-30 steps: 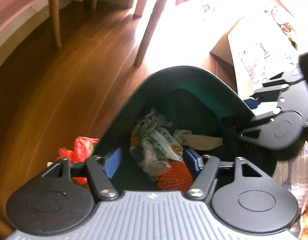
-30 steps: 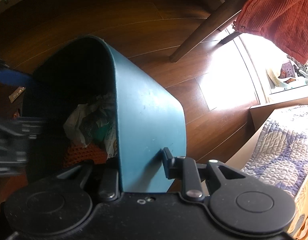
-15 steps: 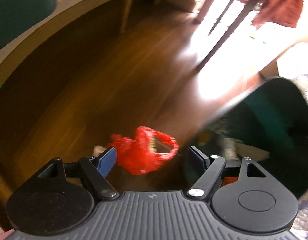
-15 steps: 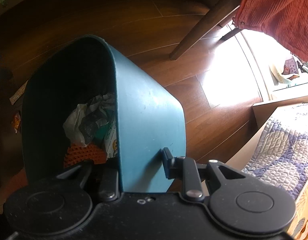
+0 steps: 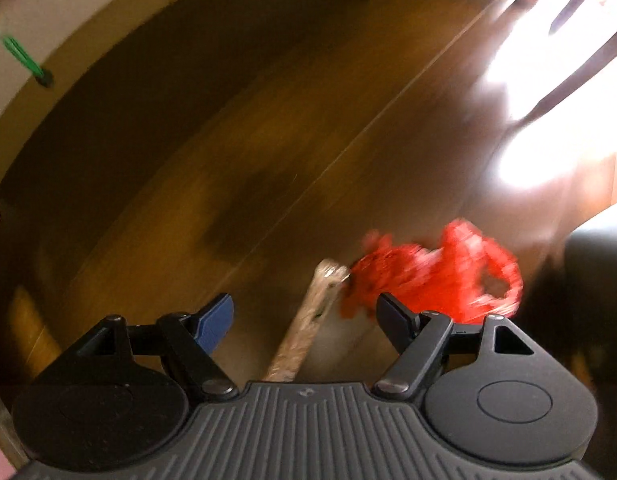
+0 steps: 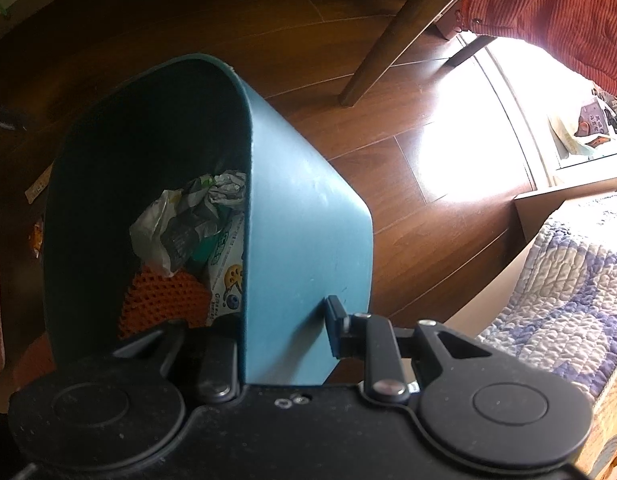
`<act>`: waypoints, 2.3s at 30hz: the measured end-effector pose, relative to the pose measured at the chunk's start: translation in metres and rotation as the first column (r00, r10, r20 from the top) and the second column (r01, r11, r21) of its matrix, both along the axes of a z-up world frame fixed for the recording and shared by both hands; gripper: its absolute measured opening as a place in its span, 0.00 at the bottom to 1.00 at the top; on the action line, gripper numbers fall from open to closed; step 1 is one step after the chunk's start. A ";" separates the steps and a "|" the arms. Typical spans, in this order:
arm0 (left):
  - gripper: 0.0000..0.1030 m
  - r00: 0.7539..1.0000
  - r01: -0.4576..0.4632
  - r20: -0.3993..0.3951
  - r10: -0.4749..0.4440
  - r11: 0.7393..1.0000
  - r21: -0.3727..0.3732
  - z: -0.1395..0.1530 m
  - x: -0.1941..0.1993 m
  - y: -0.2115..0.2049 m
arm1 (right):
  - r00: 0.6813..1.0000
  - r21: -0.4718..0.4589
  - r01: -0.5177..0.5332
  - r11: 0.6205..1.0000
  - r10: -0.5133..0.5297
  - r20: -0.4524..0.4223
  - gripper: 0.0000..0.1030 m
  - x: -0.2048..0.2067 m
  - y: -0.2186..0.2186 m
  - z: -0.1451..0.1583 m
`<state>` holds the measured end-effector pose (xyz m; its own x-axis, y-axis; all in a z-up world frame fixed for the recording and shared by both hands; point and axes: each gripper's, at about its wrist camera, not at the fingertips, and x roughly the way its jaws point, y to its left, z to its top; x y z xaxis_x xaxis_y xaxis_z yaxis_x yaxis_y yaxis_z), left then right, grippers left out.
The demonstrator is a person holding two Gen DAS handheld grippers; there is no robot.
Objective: Collect trash
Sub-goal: 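Lower the left tool to the paper stick wrapper and grasp it, then carry the stick wrapper into the teal wastebasket and open the left tool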
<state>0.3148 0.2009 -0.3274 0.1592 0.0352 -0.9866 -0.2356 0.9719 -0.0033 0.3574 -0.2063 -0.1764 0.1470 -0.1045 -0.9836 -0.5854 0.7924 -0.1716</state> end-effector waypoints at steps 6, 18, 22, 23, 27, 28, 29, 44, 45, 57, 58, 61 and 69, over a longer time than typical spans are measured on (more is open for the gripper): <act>0.76 0.989 0.098 -0.118 -0.094 0.995 0.026 -0.067 -0.010 -0.007 | 1.000 0.011 -0.008 1.000 0.008 0.005 0.24 0.004 -0.001 0.001; 0.76 0.980 0.082 -0.182 -0.083 0.997 -0.011 -0.117 -0.016 0.000 | 1.000 0.019 -0.009 1.000 0.009 -0.007 0.25 0.008 -0.006 0.001; 0.76 0.979 0.082 -0.185 -0.088 0.996 -0.041 -0.121 -0.018 0.004 | 1.000 0.022 -0.002 1.000 0.002 -0.004 0.25 0.007 -0.007 0.003; 0.76 0.979 0.090 -0.180 -0.096 0.995 -0.043 -0.121 -0.020 0.003 | 1.000 0.021 -0.002 1.000 0.002 -0.004 0.25 0.007 -0.007 0.003; 0.76 0.981 0.108 -0.161 -0.113 0.993 -0.039 -0.121 -0.024 0.001 | 1.000 0.022 -0.003 1.000 0.003 -0.002 0.25 0.006 -0.007 0.004; 0.75 0.981 0.111 -0.157 -0.115 0.993 -0.036 -0.121 -0.025 -0.002 | 1.000 0.023 -0.002 1.000 0.002 -0.001 0.25 0.006 -0.007 0.004; 0.69 0.982 0.114 -0.151 -0.118 0.993 -0.035 -0.120 -0.026 -0.003 | 1.000 0.025 0.002 1.000 -0.002 0.001 0.25 0.006 -0.007 0.004; 0.23 0.984 0.132 -0.118 -0.130 0.991 0.007 -0.051 -0.020 -0.024 | 0.999 0.031 0.027 0.999 -0.027 0.023 0.25 0.001 -0.007 0.007; 0.23 0.985 0.135 -0.113 -0.133 0.991 0.014 -0.043 -0.020 -0.025 | 0.999 0.032 0.029 0.999 -0.030 0.026 0.25 0.001 -0.007 0.007; 0.23 0.993 0.108 -0.054 -0.108 0.994 0.002 0.048 -0.025 -0.027 | 0.997 0.024 0.063 0.998 -0.064 0.041 0.24 0.001 -0.007 0.008; 0.23 0.993 0.107 -0.048 -0.107 0.994 -0.007 0.056 -0.027 -0.030 | 0.997 0.020 0.064 0.998 -0.065 0.044 0.23 0.000 -0.007 0.008; 0.23 0.993 0.111 -0.030 -0.111 0.994 -0.025 0.082 -0.028 -0.039 | 0.996 0.013 0.069 0.998 -0.069 0.052 0.22 0.000 -0.006 0.008; 0.23 0.993 0.118 0.039 -0.115 0.986 -0.115 0.153 -0.035 -0.073 | 0.994 0.018 0.090 0.996 -0.091 0.064 0.22 -0.002 -0.007 0.009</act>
